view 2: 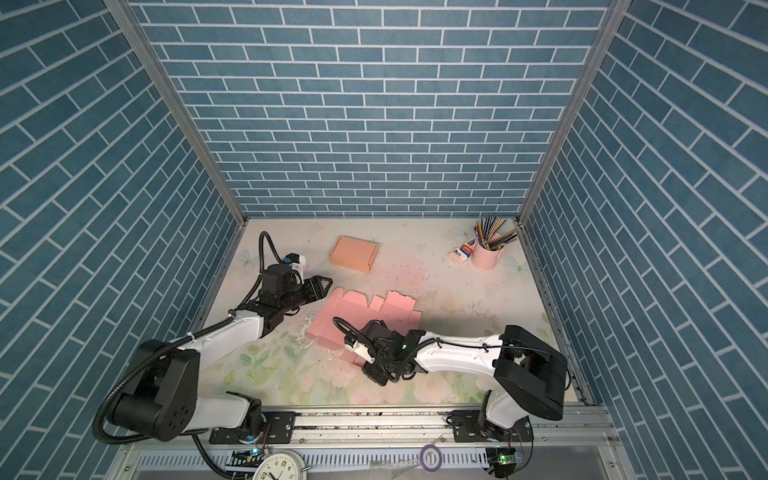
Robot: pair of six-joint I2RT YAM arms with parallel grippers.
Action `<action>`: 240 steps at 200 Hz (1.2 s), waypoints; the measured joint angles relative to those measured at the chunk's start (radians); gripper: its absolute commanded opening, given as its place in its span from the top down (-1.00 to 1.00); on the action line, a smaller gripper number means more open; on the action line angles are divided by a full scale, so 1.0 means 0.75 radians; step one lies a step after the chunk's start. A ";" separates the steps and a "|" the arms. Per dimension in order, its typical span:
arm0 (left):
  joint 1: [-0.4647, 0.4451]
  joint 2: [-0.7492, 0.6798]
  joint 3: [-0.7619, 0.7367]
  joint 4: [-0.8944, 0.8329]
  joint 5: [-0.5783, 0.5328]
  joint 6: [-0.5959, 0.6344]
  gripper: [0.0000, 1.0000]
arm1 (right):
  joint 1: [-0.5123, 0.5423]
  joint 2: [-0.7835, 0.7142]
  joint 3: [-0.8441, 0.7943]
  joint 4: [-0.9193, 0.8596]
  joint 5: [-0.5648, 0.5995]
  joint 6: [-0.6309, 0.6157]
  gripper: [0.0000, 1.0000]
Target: Fold the paper box
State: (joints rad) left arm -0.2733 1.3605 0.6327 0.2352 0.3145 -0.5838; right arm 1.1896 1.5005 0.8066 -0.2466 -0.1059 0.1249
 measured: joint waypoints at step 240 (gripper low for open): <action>-0.408 -0.170 -0.177 0.105 0.161 0.086 -0.49 | -0.441 -0.693 -0.547 0.064 0.126 1.047 -0.10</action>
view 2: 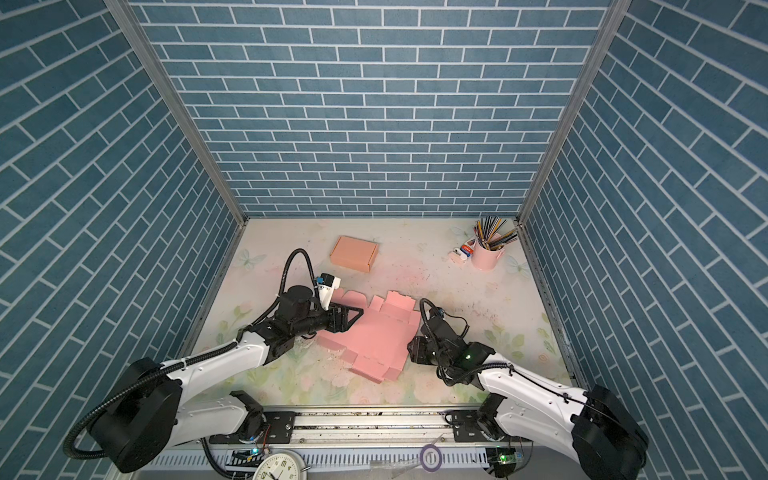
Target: Fold the paper box
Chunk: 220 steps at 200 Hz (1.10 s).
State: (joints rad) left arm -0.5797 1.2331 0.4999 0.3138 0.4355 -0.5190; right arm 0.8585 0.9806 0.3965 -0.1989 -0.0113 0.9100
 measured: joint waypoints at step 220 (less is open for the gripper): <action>-0.020 -0.038 -0.009 -0.025 -0.007 -0.016 -0.51 | -0.139 0.503 0.092 0.380 -0.219 -0.111 0.36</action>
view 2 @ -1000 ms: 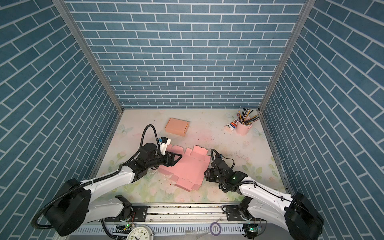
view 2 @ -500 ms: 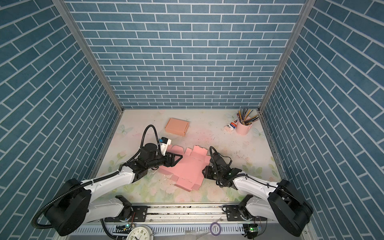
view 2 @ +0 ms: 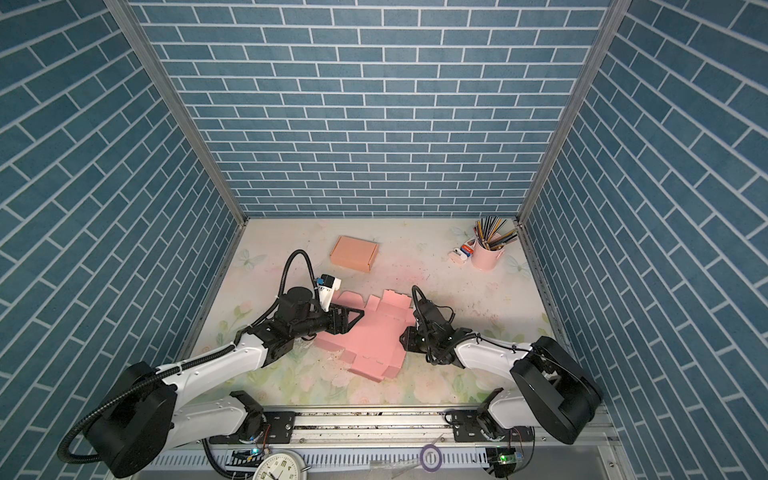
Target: Fold the paper box
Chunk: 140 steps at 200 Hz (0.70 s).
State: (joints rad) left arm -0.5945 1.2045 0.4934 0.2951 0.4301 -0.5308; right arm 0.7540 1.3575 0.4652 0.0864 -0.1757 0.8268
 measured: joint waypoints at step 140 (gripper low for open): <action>0.000 -0.067 -0.151 -0.143 -0.117 0.035 -0.45 | -0.184 0.077 0.078 -0.030 -0.074 -0.170 0.70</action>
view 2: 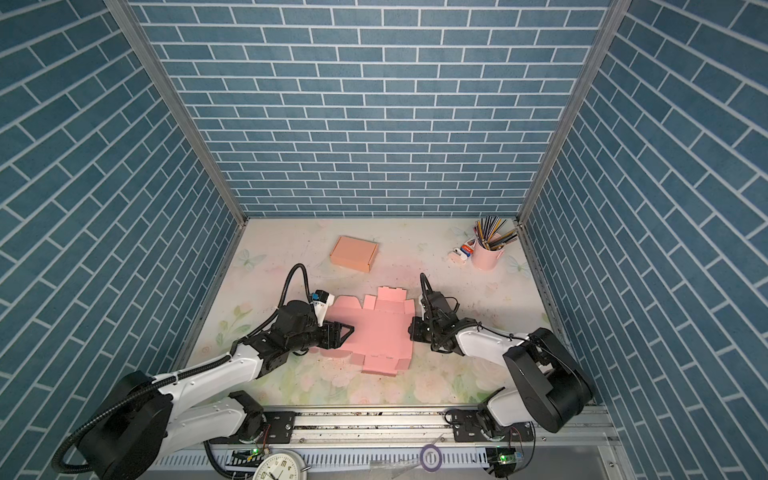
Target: Fold the paper box
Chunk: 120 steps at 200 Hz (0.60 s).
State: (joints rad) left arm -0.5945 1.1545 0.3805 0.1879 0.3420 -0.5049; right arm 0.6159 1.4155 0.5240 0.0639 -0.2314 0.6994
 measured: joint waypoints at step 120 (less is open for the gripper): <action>-0.008 0.185 -0.046 0.097 -0.012 0.000 -0.36 | -0.036 -0.035 -0.092 0.131 -0.152 0.024 0.58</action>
State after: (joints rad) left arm -0.6003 1.2930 0.3458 0.2607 0.3328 -0.5049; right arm 0.5888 1.3891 0.4553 0.1619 -0.3454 0.7174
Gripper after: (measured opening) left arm 0.684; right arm 0.217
